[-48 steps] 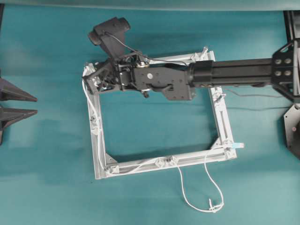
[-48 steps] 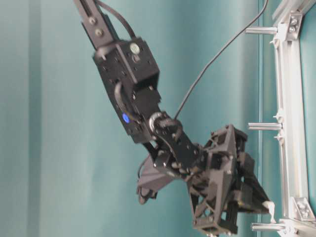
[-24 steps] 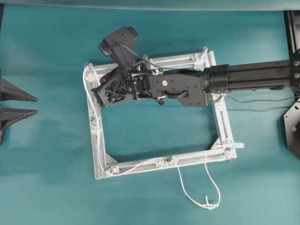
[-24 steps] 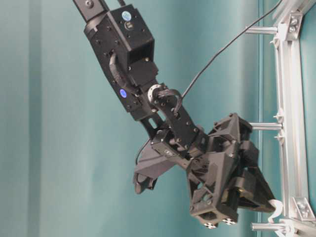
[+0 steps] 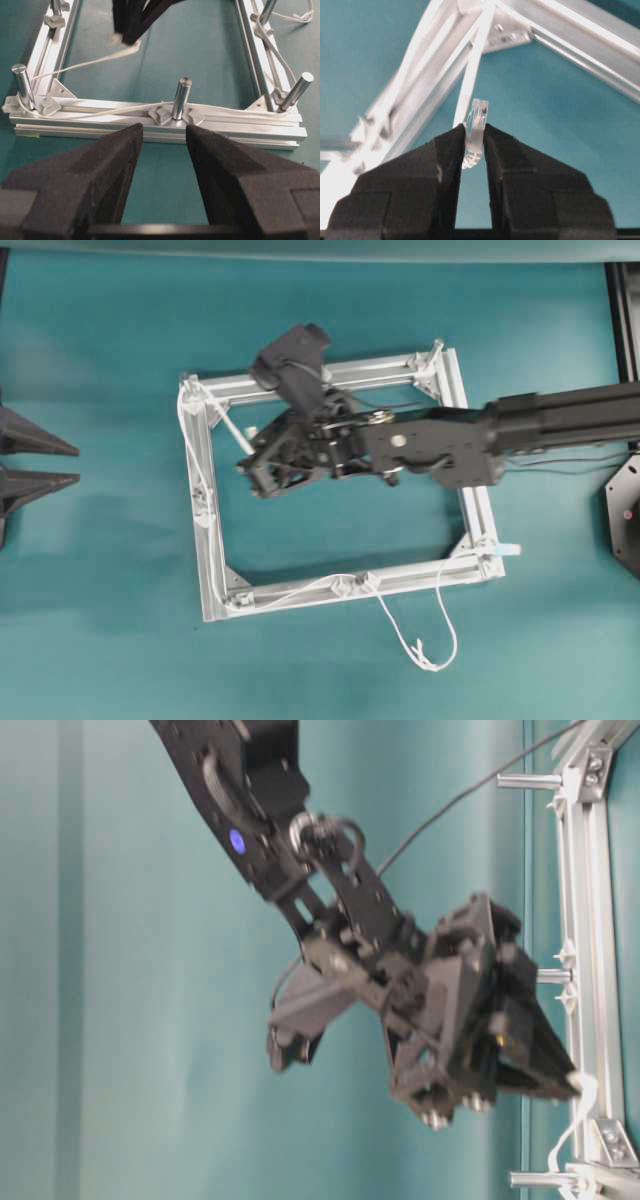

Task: Move the cable alternately left and right between 8 pins so it hooks onto each one.

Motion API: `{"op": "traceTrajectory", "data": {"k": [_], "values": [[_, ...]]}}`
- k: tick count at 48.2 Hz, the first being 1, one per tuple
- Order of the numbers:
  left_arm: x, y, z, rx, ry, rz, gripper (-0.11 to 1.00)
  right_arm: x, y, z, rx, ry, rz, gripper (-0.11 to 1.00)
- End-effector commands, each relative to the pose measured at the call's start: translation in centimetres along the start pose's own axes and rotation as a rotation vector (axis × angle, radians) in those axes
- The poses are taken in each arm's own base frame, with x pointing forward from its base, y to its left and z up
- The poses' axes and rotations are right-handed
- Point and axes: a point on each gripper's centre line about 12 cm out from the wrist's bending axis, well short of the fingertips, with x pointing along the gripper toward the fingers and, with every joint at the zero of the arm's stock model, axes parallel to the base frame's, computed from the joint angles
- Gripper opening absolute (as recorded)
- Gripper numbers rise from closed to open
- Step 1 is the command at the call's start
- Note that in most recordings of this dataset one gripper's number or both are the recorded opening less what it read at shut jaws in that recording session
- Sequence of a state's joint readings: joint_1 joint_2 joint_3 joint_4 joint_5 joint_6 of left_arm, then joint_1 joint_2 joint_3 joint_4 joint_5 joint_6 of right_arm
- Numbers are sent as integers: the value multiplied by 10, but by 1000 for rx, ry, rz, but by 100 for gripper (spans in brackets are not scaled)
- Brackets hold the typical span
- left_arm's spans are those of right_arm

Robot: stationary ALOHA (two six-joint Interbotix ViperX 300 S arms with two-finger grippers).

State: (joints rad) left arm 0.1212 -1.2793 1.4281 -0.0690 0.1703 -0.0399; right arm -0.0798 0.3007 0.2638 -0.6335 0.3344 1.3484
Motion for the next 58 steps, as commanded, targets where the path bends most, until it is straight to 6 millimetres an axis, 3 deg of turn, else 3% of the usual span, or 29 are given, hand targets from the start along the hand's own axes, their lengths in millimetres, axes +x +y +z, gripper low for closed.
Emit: {"op": "traceTrajectory", "data": {"k": [1,23,34,47,58], "values": [[0,-1,7,-4,-15,-2,53,-26,3,7,-2,-28,27,15],[0,-1,6,-3,-14,-2,53,-61,-47,-13,15,5,-47,15],[0,-1,6,-3,-15,-2,53,-83,-79,-13,54,-11,-80,15],[0,-1,7,-4,-17,-2,53,-116,-130,-13,122,-40,-175,15],[0,-1,6,-2,-13,-3,53,-127,-157,-6,95,-51,-257,15]]}}
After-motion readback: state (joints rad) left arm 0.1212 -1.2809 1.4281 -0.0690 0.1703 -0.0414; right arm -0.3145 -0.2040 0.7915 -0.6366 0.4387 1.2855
